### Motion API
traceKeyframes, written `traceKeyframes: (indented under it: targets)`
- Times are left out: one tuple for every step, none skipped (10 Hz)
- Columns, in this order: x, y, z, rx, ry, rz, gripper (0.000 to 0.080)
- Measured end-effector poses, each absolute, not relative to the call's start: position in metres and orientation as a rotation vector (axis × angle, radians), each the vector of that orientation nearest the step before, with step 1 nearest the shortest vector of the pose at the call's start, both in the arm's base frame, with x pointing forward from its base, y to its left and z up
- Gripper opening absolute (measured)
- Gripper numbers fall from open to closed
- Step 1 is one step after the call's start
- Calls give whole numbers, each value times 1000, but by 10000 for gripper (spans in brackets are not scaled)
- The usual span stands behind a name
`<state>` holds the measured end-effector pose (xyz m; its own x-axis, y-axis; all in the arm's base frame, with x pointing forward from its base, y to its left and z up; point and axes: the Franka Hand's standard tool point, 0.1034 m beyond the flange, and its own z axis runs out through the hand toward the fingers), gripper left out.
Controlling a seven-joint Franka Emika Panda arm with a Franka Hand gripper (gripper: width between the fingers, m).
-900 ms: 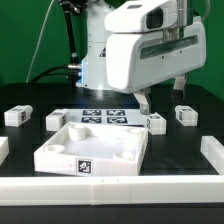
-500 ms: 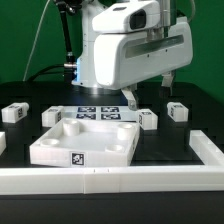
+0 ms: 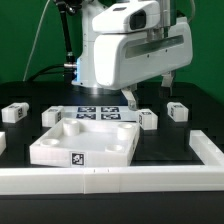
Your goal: Assemble one leg
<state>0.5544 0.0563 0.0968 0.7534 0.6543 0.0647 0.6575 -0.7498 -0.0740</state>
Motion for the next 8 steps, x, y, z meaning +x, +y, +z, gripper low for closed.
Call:
traceKeyframes:
  targets:
    - [554,56,97,-2855,-1070,-53,650]
    - [554,56,97,-2855,-1071,-53,650]
    - [554,56,97,-2855,-1071,-53,650]
    - [554,56,97,-2855,-1071,-53,650]
    - [554,56,97,-2855,-1070,-53,650]
    - [554,56,97,-2855,-1070,-53,650]
    - [553,56,96,-2846,-1099,-53,650]
    - [545,53,92,-2811,-1195,-51,650]
